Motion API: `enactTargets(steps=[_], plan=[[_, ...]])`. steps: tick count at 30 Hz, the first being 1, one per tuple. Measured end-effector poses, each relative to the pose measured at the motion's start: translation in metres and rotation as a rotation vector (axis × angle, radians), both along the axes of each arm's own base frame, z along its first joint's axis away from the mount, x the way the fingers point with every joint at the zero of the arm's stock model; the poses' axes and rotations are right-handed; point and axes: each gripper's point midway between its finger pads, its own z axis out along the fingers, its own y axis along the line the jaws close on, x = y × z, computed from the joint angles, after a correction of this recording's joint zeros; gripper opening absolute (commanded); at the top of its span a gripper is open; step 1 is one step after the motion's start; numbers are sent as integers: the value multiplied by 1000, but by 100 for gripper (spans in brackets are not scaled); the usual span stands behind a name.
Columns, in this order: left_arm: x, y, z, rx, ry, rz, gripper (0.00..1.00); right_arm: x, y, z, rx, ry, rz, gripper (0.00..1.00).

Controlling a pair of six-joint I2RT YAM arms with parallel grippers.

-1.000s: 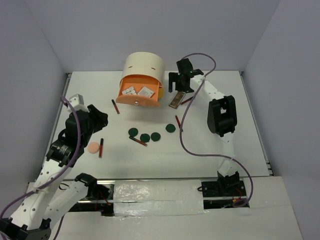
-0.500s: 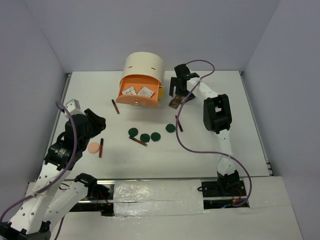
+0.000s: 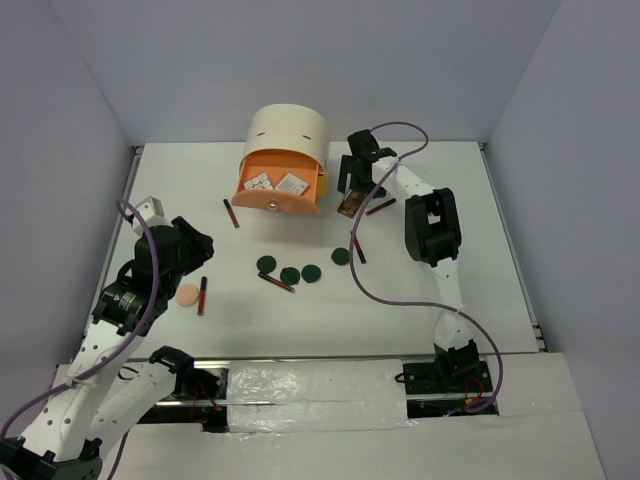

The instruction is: Organize the makeup

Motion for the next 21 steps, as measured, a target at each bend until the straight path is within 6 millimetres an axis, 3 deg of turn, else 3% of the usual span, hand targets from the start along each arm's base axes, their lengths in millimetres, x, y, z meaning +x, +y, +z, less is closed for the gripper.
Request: enactTargets(steps=[5,13,17,20,21], plan=[[0,0,0,-1,-1,0,56,0,-2,-1,-10,-2,-10,89],[-4,1,-1,-4,-4,1,56,0,-2,-3,-31,-6,-9,67],[-6,2,-3,-6,-4,2,56,0,0,-3,-25,-11,-5,51],[-9,2,-4,-18,-8,6,56,1,2,-2,12,-15,6,28],[-10,2,-5,-24,-8,9,56,1,3,-1,41,-15,15,25]])
